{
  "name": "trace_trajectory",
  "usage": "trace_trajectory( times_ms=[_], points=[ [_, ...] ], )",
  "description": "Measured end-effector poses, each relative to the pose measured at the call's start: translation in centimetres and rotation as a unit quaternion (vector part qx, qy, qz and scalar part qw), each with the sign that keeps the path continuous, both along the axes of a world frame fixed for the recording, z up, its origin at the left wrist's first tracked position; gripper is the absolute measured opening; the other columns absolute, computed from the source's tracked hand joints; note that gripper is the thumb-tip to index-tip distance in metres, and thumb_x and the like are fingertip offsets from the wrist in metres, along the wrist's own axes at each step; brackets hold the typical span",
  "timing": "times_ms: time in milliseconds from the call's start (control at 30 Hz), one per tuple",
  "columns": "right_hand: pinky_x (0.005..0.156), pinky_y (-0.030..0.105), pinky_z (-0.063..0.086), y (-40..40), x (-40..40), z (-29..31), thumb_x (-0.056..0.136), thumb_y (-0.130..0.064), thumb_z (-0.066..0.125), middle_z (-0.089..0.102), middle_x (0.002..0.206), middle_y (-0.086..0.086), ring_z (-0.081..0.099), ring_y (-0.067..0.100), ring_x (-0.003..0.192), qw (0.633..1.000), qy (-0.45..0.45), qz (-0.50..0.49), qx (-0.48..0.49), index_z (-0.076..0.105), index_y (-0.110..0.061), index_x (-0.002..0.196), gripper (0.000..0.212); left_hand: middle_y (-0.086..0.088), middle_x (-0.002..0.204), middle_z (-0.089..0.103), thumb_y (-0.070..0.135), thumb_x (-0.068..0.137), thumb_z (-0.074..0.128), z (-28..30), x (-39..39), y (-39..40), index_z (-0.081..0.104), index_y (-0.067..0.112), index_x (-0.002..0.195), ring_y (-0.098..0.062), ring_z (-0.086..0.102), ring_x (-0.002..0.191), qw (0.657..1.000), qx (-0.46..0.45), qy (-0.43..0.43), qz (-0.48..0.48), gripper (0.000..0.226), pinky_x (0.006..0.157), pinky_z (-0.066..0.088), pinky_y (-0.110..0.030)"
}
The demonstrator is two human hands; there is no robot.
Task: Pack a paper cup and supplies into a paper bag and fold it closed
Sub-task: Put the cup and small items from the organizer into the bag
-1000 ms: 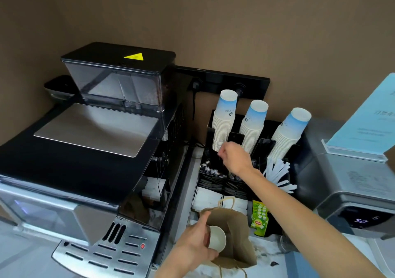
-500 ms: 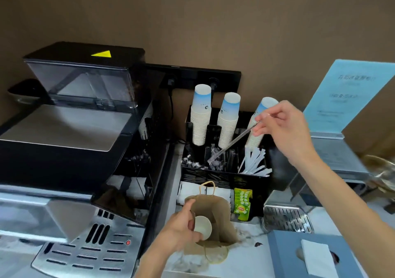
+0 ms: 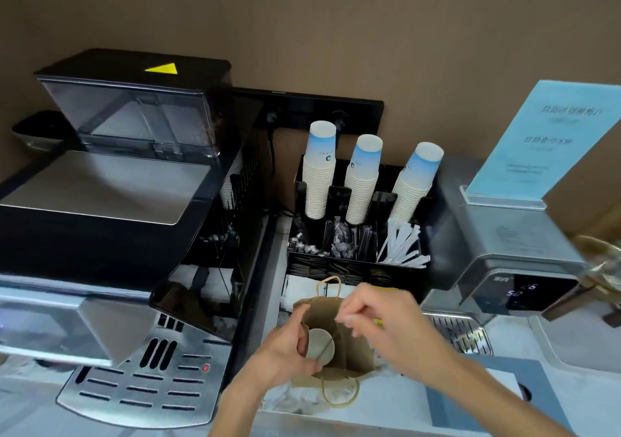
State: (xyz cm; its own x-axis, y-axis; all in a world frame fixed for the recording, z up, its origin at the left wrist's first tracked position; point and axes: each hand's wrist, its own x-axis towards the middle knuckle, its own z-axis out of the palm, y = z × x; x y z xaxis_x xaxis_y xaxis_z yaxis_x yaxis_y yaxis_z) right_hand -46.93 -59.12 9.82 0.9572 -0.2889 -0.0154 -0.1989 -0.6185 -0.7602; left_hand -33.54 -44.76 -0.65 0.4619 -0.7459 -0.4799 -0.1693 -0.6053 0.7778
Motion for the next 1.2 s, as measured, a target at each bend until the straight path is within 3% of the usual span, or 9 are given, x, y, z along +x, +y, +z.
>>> trace_trajectory(
  times_ms=[200, 333, 467, 633, 767, 833, 933, 1033, 1200],
  points=[
    [0.074, 0.031, 0.06, 1.1, 2.9, -6.0, 0.093, -0.021, 0.062, 0.073, 0.082, -0.001, 0.071, 0.007, 0.075, 0.994, 0.104, 0.013, -0.023, 0.065, -0.019, 0.092, 0.004, 0.0, 0.085, 0.052, 0.015, 0.071, 0.082, 0.0, 0.0, 0.0, 0.016, 0.029, 0.152, -0.011, 0.053, 0.078, 1.0, -0.004, 0.004, -0.011, 0.106, 0.068, 0.045, -0.023],
    [0.077, 0.026, 0.059, 1.5, 4.9, -7.9, 0.088, -0.014, 0.067, 0.077, 0.087, 0.008, 0.072, 0.014, 0.081, 0.984, 0.175, 0.03, 0.01, 0.07, -0.014, 0.088, 0.003, 0.013, 0.081, 0.052, 0.009, 0.073, 0.08, 0.6, 0.0, 0.0, 0.018, 0.031, 0.149, -0.002, 0.052, 0.074, 1.0, -0.013, 0.009, -0.014, 0.1, 0.063, 0.043, -0.012],
    [0.069, 0.022, 0.053, 1.1, 6.1, -9.8, 0.076, 0.002, 0.067, 0.075, 0.089, 0.008, 0.069, 0.017, 0.082, 0.956, 0.286, 0.038, 0.056, 0.066, -0.028, 0.067, 0.031, 0.005, 0.08, 0.052, 0.01, 0.072, 0.081, 0.3, 0.1, 0.2, 0.013, 0.03, 0.153, -0.004, 0.053, 0.072, 1.0, -0.004, 0.009, -0.007, 0.108, 0.066, 0.043, -0.015],
    [0.054, 0.022, 0.042, 2.0, 6.7, -11.5, 0.083, 0.0, 0.055, 0.062, 0.075, 0.003, 0.059, 0.02, 0.078, 0.938, 0.344, 0.048, 0.022, 0.054, -0.025, 0.06, 0.034, 0.002, 0.087, 0.051, 0.012, 0.071, 0.081, 0.3, 0.1, 0.4, 0.011, 0.032, 0.154, -0.005, 0.052, 0.075, 1.0, 0.004, 0.01, -0.006, 0.11, 0.068, 0.044, -0.016],
    [0.067, 0.03, 0.054, 1.9, 6.8, -12.0, 0.081, -0.003, 0.061, 0.07, 0.086, 0.005, 0.066, 0.023, 0.088, 0.929, 0.365, 0.041, 0.038, 0.065, -0.019, 0.08, 0.017, 0.002, 0.084, 0.049, 0.012, 0.072, 0.081, 0.4, 0.3, 0.6, 0.011, 0.031, 0.154, -0.006, 0.05, 0.072, 1.0, 0.004, 0.013, -0.002, 0.109, 0.066, 0.044, -0.017],
    [0.087, 0.038, 0.058, 1.4, 6.6, -12.0, 0.077, -0.006, 0.069, 0.072, 0.107, 0.007, 0.067, 0.023, 0.102, 0.929, 0.366, 0.027, 0.043, 0.065, -0.016, 0.109, 0.034, 0.002, 0.085, 0.049, 0.012, 0.072, 0.082, 0.4, 0.2, 0.6, 0.012, 0.031, 0.153, -0.006, 0.05, 0.072, 1.0, 0.006, 0.012, -0.005, 0.109, 0.067, 0.045, -0.018],
    [0.095, 0.038, 0.054, 1.0, 6.4, -10.9, 0.077, -0.011, 0.074, 0.068, 0.12, 0.004, 0.064, 0.022, 0.11, 0.928, 0.37, 0.033, 0.035, 0.057, -0.017, 0.125, 0.052, 0.0, 0.085, 0.05, 0.013, 0.071, 0.082, 0.4, 0.1, 0.5, 0.012, 0.032, 0.153, -0.008, 0.051, 0.074, 1.0, 0.007, 0.008, -0.01, 0.109, 0.07, 0.047, -0.023],
    [0.092, 0.031, 0.054, 0.4, 5.2, -8.2, 0.083, -0.015, 0.069, 0.069, 0.12, 0.002, 0.065, 0.019, 0.108, 0.947, 0.317, 0.053, 0.02, 0.057, -0.018, 0.127, 0.045, 0.0, 0.085, 0.049, 0.013, 0.071, 0.082, 0.5, 0.1, 0.3, 0.011, 0.03, 0.153, -0.01, 0.05, 0.076, 1.0, 0.011, 0.01, -0.011, 0.11, 0.071, 0.046, -0.024],
    [0.084, 0.029, 0.057, -4.4, -2.4, -2.5, 0.089, -0.011, 0.069, 0.076, 0.104, 0.007, 0.074, 0.022, 0.09, 0.962, 0.126, -0.032, 0.239, 0.068, -0.011, 0.11, 0.021, 0.0, 0.082, 0.047, 0.011, 0.072, 0.082, 0.3, 0.4, 0.6, 0.015, 0.027, 0.153, -0.009, 0.05, 0.073, 1.0, -0.006, 0.01, 0.0, 0.106, 0.068, 0.042, -0.016]
  ],
)
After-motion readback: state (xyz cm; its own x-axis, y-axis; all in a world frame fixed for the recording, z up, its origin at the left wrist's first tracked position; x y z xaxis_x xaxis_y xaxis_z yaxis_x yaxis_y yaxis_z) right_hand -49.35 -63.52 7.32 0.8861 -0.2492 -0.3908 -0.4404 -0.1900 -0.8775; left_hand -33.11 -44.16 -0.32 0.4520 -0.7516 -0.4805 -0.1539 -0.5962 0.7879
